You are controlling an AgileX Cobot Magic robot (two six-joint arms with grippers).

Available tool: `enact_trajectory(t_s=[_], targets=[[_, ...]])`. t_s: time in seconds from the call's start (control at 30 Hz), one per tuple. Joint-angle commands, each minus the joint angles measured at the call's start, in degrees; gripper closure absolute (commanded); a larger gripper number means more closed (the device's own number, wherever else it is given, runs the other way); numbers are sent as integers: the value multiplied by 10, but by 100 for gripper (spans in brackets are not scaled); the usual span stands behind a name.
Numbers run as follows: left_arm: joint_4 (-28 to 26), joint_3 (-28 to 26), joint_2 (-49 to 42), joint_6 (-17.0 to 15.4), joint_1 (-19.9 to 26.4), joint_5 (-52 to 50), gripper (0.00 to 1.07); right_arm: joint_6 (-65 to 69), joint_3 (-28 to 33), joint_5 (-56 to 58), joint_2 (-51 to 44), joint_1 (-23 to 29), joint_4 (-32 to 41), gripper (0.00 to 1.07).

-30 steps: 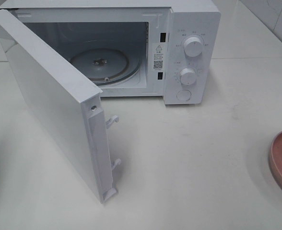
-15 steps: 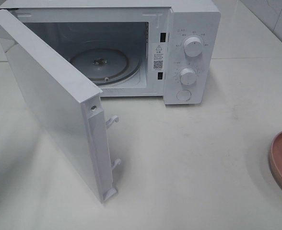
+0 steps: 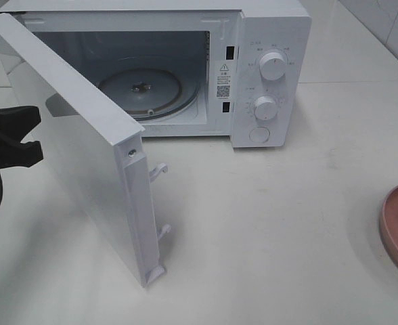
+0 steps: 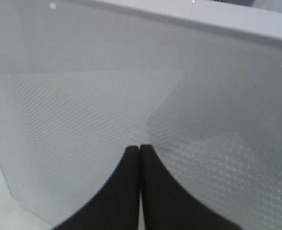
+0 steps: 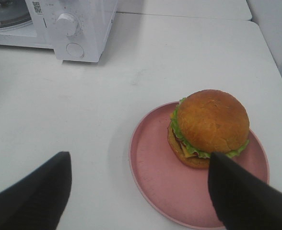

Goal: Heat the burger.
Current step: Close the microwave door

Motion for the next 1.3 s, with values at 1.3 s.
enact_trajectory(t_s=[1.3], targets=[[-341,-371,268,174,-233,60,107,-7,1,-6,-17,-3,1,31]])
